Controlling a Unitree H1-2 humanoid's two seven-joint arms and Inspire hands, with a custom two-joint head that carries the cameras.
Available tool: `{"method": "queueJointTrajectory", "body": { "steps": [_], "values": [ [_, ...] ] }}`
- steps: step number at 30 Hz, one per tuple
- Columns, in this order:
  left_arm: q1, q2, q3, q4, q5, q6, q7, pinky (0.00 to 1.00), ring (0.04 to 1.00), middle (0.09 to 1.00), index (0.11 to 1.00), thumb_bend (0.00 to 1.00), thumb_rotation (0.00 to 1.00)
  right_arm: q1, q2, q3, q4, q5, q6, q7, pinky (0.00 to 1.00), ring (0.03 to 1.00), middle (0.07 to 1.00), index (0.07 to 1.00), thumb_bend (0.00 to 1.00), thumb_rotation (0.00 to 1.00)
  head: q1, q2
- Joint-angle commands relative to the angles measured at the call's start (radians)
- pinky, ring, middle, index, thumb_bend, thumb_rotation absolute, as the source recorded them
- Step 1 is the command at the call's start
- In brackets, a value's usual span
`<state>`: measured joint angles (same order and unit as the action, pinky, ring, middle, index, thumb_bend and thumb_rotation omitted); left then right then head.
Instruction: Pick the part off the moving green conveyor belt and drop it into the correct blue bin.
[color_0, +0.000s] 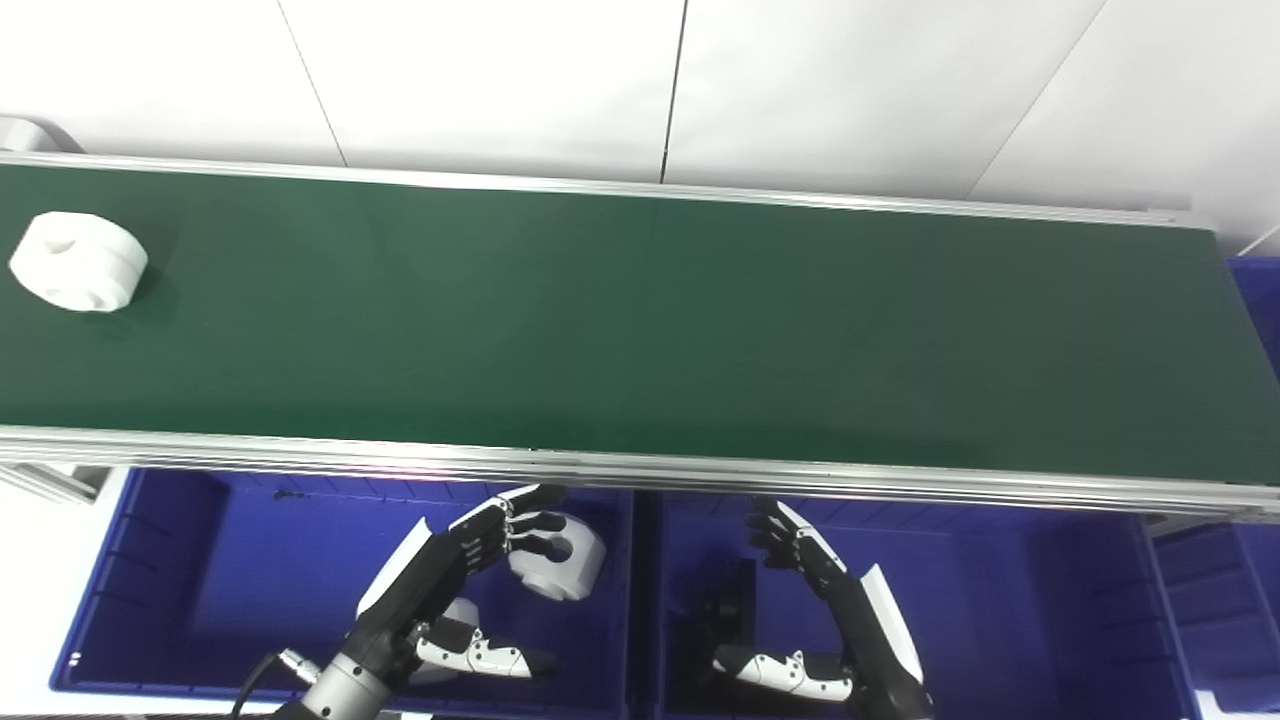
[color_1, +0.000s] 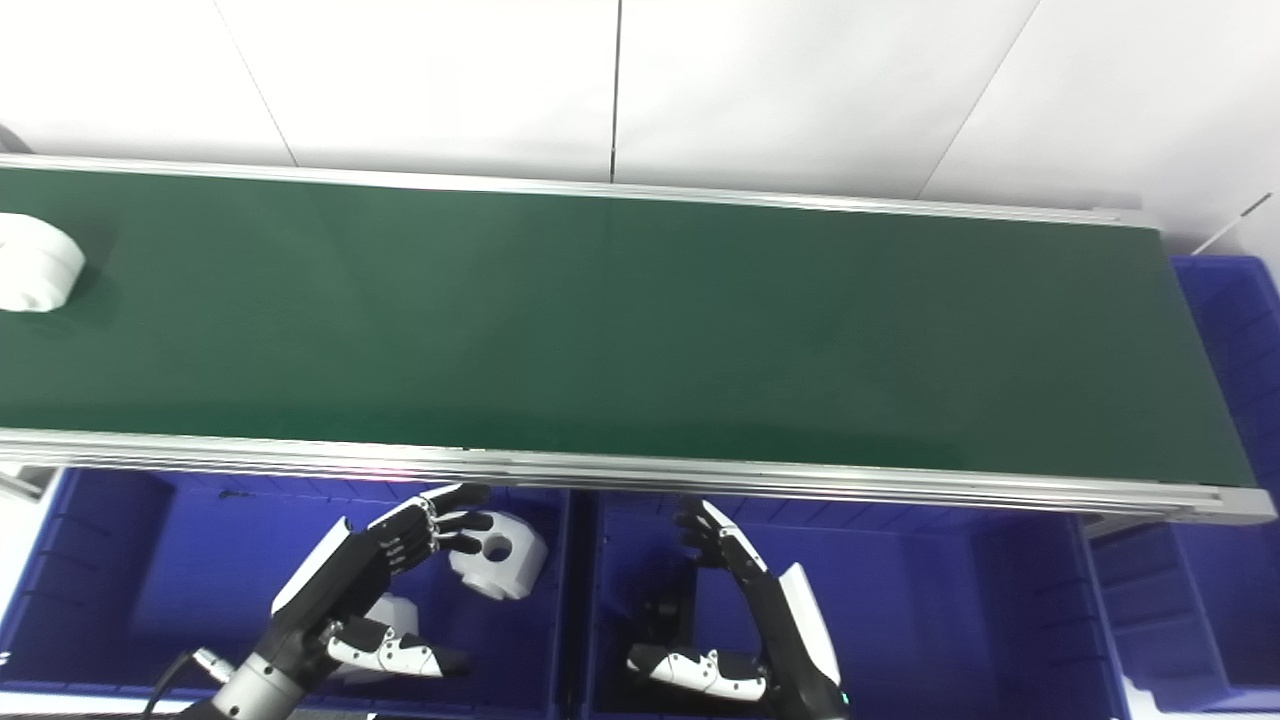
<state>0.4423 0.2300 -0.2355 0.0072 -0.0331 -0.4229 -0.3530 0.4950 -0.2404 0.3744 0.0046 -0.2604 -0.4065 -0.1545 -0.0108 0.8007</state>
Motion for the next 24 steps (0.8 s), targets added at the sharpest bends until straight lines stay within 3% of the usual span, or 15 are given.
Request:
{"method": "queueJointTrajectory", "body": {
  "steps": [1,10,13,17,18,24],
  "values": [
    [0.006,-0.001,0.001,-0.028,0.002,-0.032,0.009,0.72,0.797,0.870,0.830,0.81,0.09,-0.003,-0.014,0.010,-0.007,0.007,-0.063,-0.031,0.75,0.808,0.842,0.888,0.87,0.39,0.003,0.002],
    [0.005,-0.006,-0.005,-0.023,-0.006,-0.035,0.010,0.73,0.812,0.879,0.828,0.81,0.08,-0.014,-0.036,0.039,0.002,0.019,-0.063,-0.065,0.75,0.807,0.847,0.889,0.87,0.39,0.006,-0.006],
    [0.007,-0.016,-0.007,-0.017,0.014,-0.039,0.021,0.72,0.806,0.874,0.824,0.82,0.08,-0.016,-0.051,0.045,0.007,0.020,-0.063,-0.076,0.74,0.809,0.849,0.890,0.87,0.38,0.070,-0.022],
    [0.004,-0.033,-0.021,0.002,0.029,-0.046,0.028,0.72,0.796,0.865,0.823,0.81,0.06,-0.023,-0.086,0.065,0.028,0.031,-0.063,-0.104,0.75,0.812,0.850,0.895,0.86,0.40,0.192,-0.081],
    [0.003,-0.037,-0.026,0.007,0.040,-0.046,0.032,0.71,0.794,0.863,0.824,0.81,0.06,-0.027,-0.096,0.072,0.039,0.039,-0.063,-0.113,0.75,0.812,0.853,0.900,0.85,0.40,0.240,-0.113],
    [0.003,-0.049,-0.040,0.031,0.082,-0.045,0.052,0.72,0.804,0.854,0.803,0.84,0.08,-0.034,-0.129,0.096,0.068,0.084,-0.063,-0.125,0.79,0.829,0.878,0.919,0.85,0.40,0.316,-0.171]
  ]
}}
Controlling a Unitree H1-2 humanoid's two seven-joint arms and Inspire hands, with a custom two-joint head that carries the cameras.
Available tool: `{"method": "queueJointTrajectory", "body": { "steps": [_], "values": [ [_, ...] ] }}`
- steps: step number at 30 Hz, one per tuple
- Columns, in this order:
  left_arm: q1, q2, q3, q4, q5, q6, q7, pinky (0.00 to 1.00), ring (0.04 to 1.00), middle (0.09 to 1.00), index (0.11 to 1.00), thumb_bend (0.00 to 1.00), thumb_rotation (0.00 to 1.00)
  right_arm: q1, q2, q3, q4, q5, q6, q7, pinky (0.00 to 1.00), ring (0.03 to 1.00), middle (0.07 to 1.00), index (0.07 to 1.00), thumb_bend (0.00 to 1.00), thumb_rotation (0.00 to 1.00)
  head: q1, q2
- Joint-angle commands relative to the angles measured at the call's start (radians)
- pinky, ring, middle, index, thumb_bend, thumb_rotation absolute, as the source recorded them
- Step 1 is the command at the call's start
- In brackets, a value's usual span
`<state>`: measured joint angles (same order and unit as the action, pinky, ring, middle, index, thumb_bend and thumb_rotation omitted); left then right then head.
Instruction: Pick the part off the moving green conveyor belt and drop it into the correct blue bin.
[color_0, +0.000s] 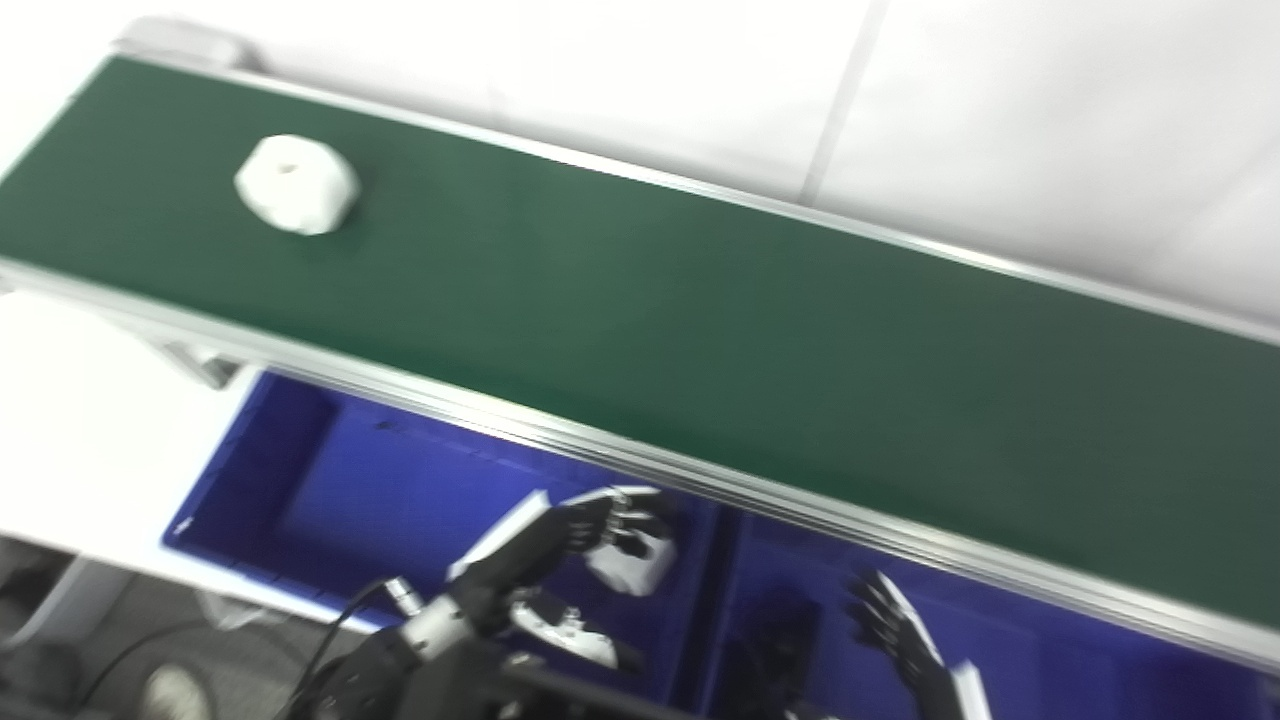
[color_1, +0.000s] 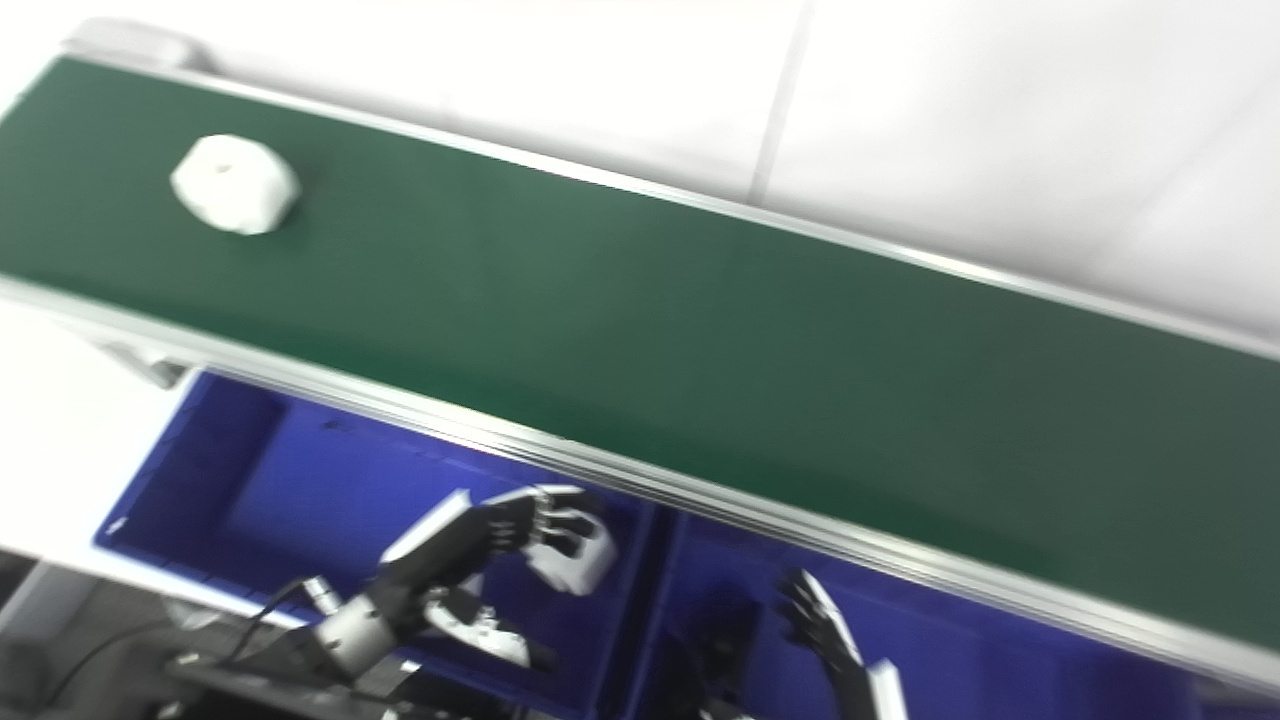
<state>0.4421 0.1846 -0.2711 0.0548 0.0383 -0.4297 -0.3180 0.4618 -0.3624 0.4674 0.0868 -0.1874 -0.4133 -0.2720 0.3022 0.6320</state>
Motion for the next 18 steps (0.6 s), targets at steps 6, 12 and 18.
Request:
{"method": "queueJointTrajectory", "body": {
  "steps": [6,12,18],
  "values": [
    [-0.006,0.000,-0.018,0.003,0.018,-0.040,0.029,0.73,0.817,0.848,0.790,0.87,0.07,-0.004,-0.016,0.012,-0.002,0.007,-0.057,-0.022,0.82,0.845,0.891,0.937,0.83,0.36,-0.002,-0.031],
    [-0.021,0.004,-0.035,0.029,0.029,-0.040,0.057,0.71,0.800,0.834,0.775,0.87,0.05,-0.014,-0.015,0.021,0.029,0.027,-0.057,-0.016,0.81,0.851,0.887,0.935,0.84,0.34,-0.020,-0.097],
    [-0.034,0.015,-0.044,0.059,0.011,-0.040,0.062,0.73,0.794,0.827,0.770,0.87,0.05,-0.027,-0.005,0.034,0.047,0.005,-0.057,-0.043,0.76,0.824,0.863,0.915,0.84,0.35,-0.038,-0.140]
  ]
}}
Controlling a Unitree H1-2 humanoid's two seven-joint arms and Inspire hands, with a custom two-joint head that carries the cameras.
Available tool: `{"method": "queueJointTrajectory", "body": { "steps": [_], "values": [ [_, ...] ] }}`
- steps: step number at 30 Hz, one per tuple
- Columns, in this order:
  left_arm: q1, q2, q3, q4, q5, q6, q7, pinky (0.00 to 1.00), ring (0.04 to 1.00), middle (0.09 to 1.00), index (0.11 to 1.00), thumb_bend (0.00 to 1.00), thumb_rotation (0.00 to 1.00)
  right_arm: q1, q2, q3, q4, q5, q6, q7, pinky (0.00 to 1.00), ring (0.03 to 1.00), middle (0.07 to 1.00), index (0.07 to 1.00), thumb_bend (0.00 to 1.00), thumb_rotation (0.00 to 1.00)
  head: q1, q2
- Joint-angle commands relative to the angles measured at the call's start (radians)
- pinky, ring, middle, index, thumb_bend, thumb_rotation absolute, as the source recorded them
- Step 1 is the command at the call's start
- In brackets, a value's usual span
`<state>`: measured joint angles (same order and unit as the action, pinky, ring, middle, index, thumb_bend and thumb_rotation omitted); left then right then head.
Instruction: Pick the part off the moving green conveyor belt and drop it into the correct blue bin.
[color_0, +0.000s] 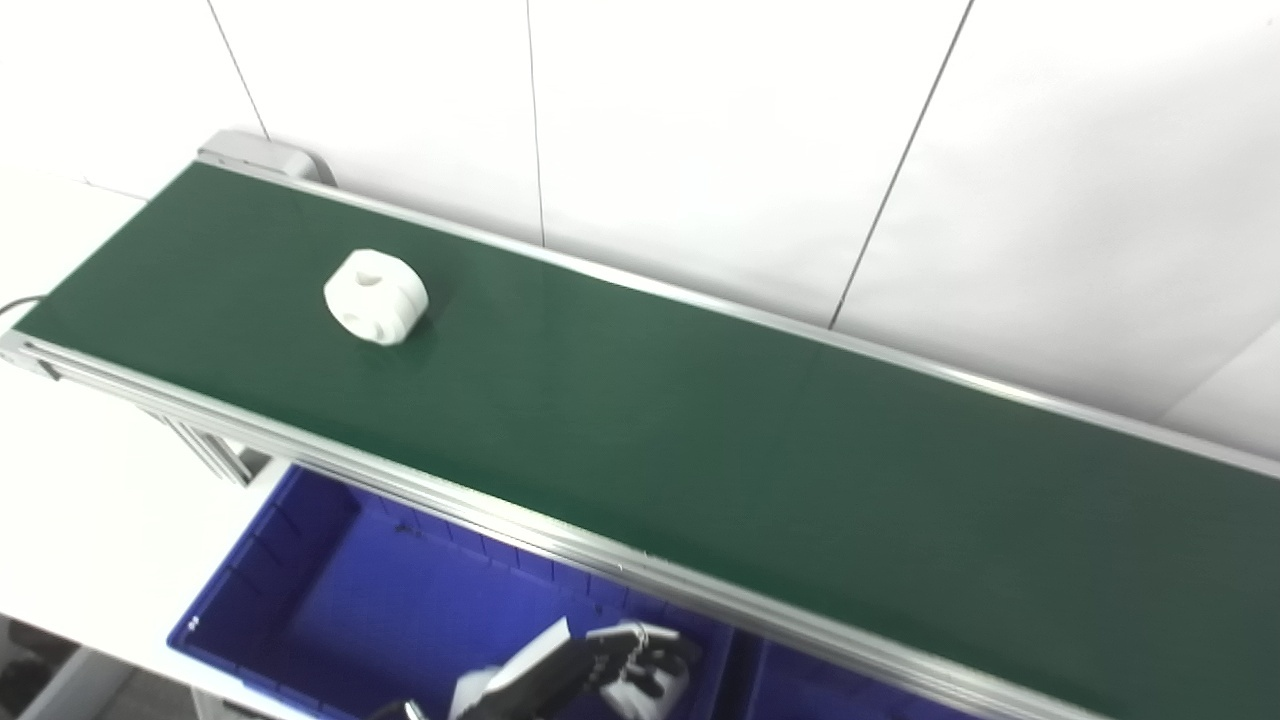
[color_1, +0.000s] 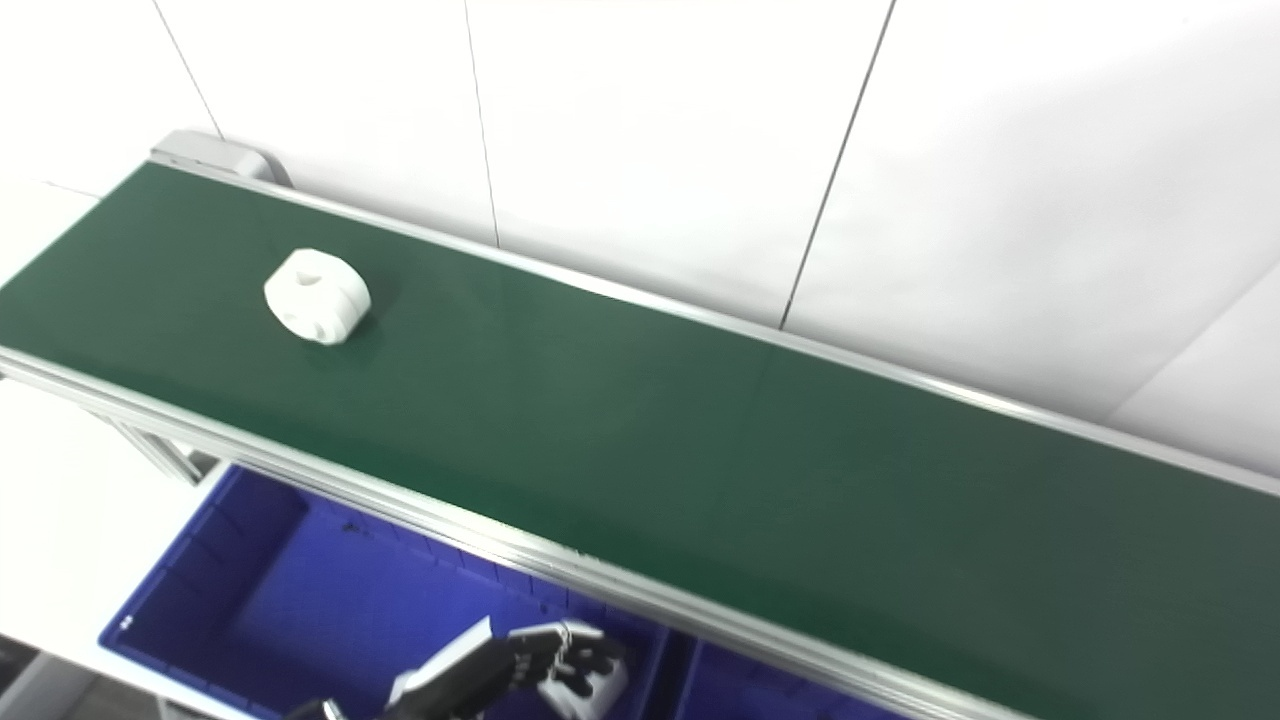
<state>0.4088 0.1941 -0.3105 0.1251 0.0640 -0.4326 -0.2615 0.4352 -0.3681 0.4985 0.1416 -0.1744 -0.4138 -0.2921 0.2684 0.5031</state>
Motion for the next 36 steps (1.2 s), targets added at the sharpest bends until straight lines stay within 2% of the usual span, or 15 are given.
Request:
{"method": "queueJointTrajectory", "body": {
  "steps": [1,9,17,23,26,28,33,36],
  "values": [
    [-0.002,0.006,-0.004,-0.008,-0.017,-0.037,0.005,0.73,0.794,0.825,0.768,0.87,0.06,-0.002,0.002,0.006,-0.004,-0.010,-0.056,-0.028,0.75,0.818,0.859,0.911,0.84,0.34,-0.004,-0.012],
    [-0.018,0.016,-0.010,0.015,-0.019,-0.037,0.012,0.72,0.786,0.812,0.753,0.87,0.05,-0.023,0.010,0.027,0.030,0.007,-0.056,-0.042,0.74,0.812,0.846,0.897,0.84,0.33,-0.026,-0.064],
    [-0.026,0.017,-0.006,0.026,-0.044,-0.037,-0.005,0.71,0.774,0.809,0.758,0.87,0.04,-0.043,0.005,0.054,0.059,-0.009,-0.056,-0.082,0.73,0.800,0.838,0.888,0.84,0.33,-0.051,-0.067],
    [-0.032,0.021,-0.012,0.032,-0.025,-0.037,0.021,0.71,0.774,0.797,0.754,0.87,0.06,-0.052,0.004,0.069,0.069,-0.003,-0.056,-0.103,0.70,0.775,0.821,0.869,0.84,0.33,-0.043,-0.073],
    [-0.024,0.020,-0.008,0.015,-0.040,-0.037,0.011,0.67,0.761,0.798,0.753,0.87,0.05,-0.055,0.002,0.078,0.072,-0.005,-0.056,-0.111,0.70,0.781,0.826,0.872,0.84,0.33,-0.055,-0.068],
    [-0.011,0.023,-0.002,-0.025,-0.065,-0.037,-0.013,0.65,0.745,0.798,0.754,0.87,0.04,-0.050,0.003,0.074,0.064,0.003,-0.056,-0.099,0.72,0.788,0.831,0.876,0.84,0.33,-0.070,-0.059],
    [0.007,0.037,0.031,-0.153,-0.149,-0.037,-0.095,0.62,0.714,0.785,0.753,0.89,0.05,-0.055,0.002,0.094,0.061,-0.049,-0.056,-0.149,0.72,0.774,0.822,0.870,0.83,0.34,-0.146,-0.033],
    [0.005,0.039,0.062,-0.238,-0.205,-0.037,-0.132,0.59,0.672,0.749,0.736,0.91,0.02,-0.063,0.005,0.107,0.064,-0.053,-0.056,-0.167,0.71,0.768,0.815,0.863,0.83,0.33,-0.181,-0.019]
  ]
}}
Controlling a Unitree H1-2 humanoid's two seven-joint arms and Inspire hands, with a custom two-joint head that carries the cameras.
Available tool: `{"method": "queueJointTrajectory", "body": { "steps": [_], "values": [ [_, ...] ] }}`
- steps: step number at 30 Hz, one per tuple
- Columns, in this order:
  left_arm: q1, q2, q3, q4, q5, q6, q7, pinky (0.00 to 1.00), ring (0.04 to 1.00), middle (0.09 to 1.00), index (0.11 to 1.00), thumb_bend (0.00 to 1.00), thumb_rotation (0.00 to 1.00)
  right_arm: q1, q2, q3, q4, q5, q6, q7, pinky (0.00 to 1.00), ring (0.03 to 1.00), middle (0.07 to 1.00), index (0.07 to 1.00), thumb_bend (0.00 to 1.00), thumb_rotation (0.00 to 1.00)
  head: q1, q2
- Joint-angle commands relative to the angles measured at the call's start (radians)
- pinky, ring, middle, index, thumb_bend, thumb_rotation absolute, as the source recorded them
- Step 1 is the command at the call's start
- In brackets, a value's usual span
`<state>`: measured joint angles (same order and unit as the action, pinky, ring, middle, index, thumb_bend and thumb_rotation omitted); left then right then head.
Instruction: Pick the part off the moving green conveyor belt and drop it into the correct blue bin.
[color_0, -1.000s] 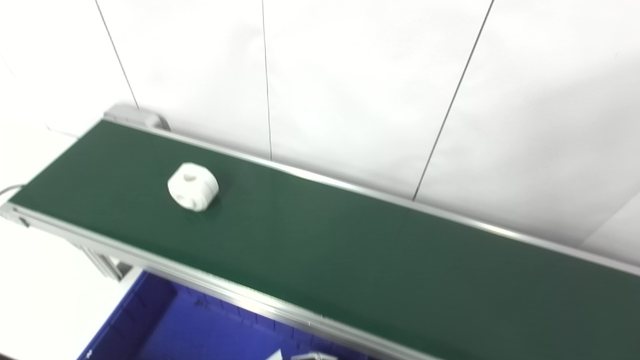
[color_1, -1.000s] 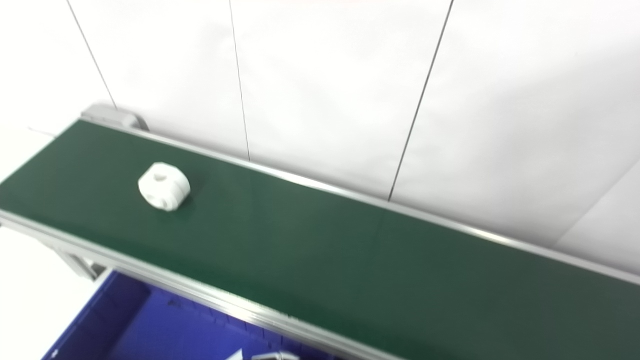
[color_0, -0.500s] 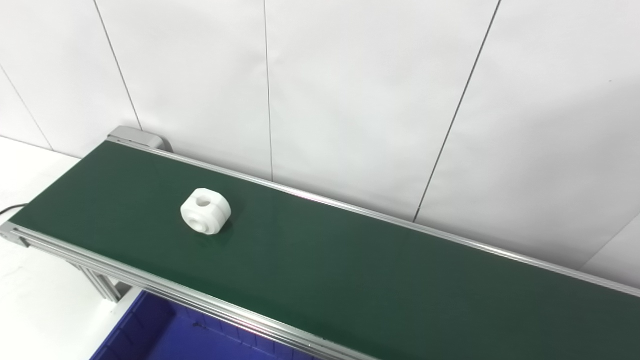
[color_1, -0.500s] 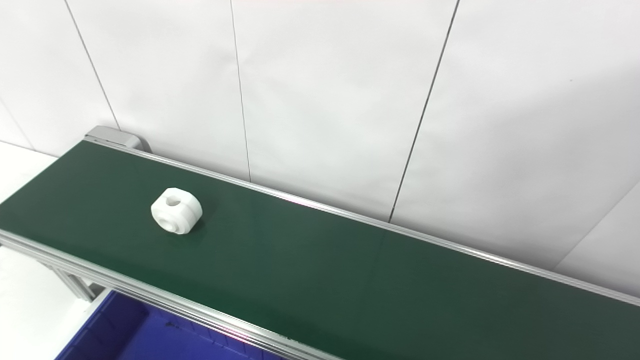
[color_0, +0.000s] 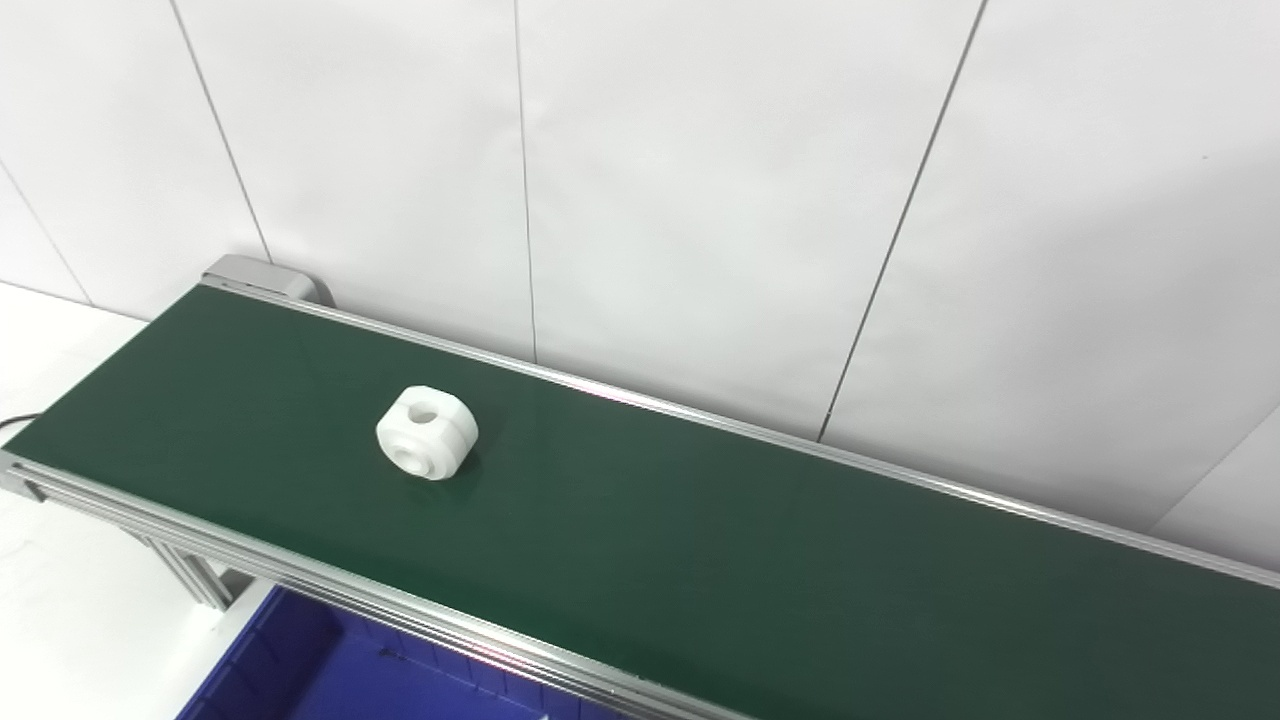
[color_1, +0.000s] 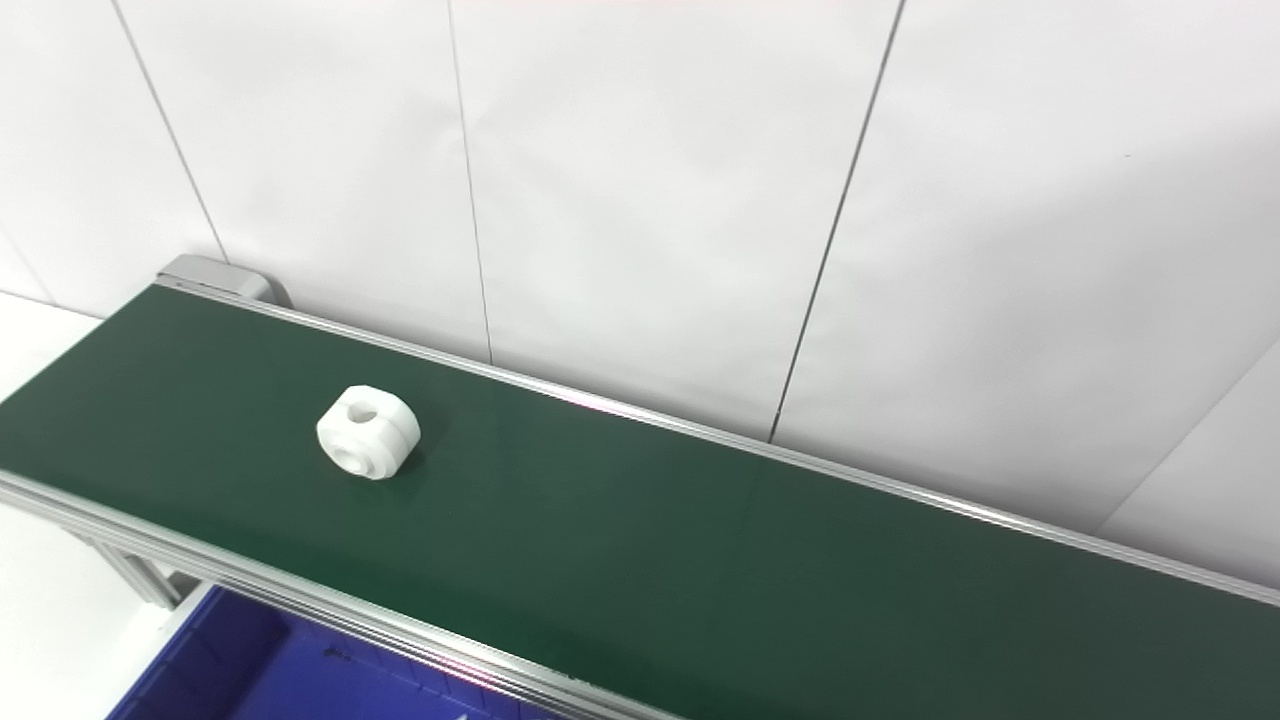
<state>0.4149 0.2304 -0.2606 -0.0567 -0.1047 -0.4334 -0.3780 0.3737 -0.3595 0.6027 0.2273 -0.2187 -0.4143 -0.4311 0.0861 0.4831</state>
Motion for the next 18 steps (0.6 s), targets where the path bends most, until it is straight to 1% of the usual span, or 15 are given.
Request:
{"method": "queueJointTrajectory", "body": {
  "steps": [1,2,3,4,5,7,9,11,12,15,18],
  "values": [
    [-0.004,0.006,0.022,-0.090,-0.048,-0.036,-0.023,0.60,0.662,0.738,0.729,0.92,0.04,-0.006,-0.004,0.011,-0.019,-0.011,-0.056,-0.037,0.70,0.765,0.809,0.859,0.83,0.33,-0.008,0.007],
    [-0.008,0.011,0.031,-0.120,-0.060,-0.036,-0.026,0.60,0.656,0.734,0.722,0.92,0.05,-0.010,-0.005,0.017,-0.018,-0.013,-0.056,-0.044,0.70,0.762,0.806,0.856,0.83,0.34,-0.025,0.015],
    [-0.014,0.015,0.039,-0.146,-0.066,-0.035,-0.025,0.59,0.648,0.727,0.713,0.93,0.05,-0.014,-0.007,0.025,-0.016,-0.015,-0.056,-0.054,0.68,0.756,0.803,0.853,0.83,0.34,-0.025,0.015],
    [-0.021,0.021,0.043,-0.167,-0.078,-0.035,-0.026,0.59,0.640,0.722,0.706,0.93,0.05,-0.017,-0.007,0.030,-0.016,-0.017,-0.056,-0.061,0.67,0.752,0.800,0.850,0.83,0.34,-0.035,0.023],
    [-0.030,0.024,0.047,-0.184,-0.093,-0.034,-0.030,0.58,0.636,0.719,0.701,0.93,0.03,-0.020,-0.008,0.034,-0.016,-0.017,-0.056,-0.064,0.66,0.745,0.796,0.844,0.83,0.35,-0.035,0.023],
    [-0.062,0.030,0.061,-0.198,-0.131,-0.035,-0.039,0.58,0.647,0.720,0.696,0.94,0.01,-0.025,-0.009,0.043,-0.017,-0.011,-0.056,-0.069,0.62,0.732,0.794,0.843,0.84,0.36,-0.042,0.030],
    [-0.090,0.030,0.070,-0.203,-0.155,-0.023,-0.033,0.58,0.660,0.728,0.691,0.95,0.01,-0.028,-0.009,0.047,-0.017,-0.013,-0.056,-0.074,0.61,0.725,0.791,0.842,0.84,0.37,-0.050,0.037],
    [-0.109,0.029,0.077,-0.208,-0.166,-0.008,-0.028,0.58,0.666,0.734,0.690,0.96,0.01,-0.028,-0.007,0.047,-0.017,-0.017,-0.056,-0.077,0.61,0.723,0.790,0.842,0.84,0.37,-0.066,0.044],
    [-0.120,0.028,0.081,-0.209,-0.169,0.000,-0.025,0.59,0.676,0.746,0.696,0.96,0.00,-0.028,-0.006,0.047,-0.018,-0.023,-0.056,-0.082,0.63,0.733,0.793,0.842,0.84,0.38,-0.072,0.047],
    [-0.157,0.024,0.090,-0.211,-0.176,0.014,-0.020,0.60,0.688,0.762,0.710,0.97,0.00,-0.025,-0.004,0.043,-0.026,-0.025,-0.056,-0.080,0.65,0.744,0.792,0.842,0.84,0.37,-0.095,0.056],
    [-0.191,0.018,0.100,-0.215,-0.162,0.029,-0.008,0.63,0.700,0.779,0.726,0.97,0.00,-0.027,-0.004,0.040,-0.032,-0.031,-0.056,-0.073,0.64,0.737,0.789,0.840,0.84,0.37,-0.101,0.059]
  ]
}}
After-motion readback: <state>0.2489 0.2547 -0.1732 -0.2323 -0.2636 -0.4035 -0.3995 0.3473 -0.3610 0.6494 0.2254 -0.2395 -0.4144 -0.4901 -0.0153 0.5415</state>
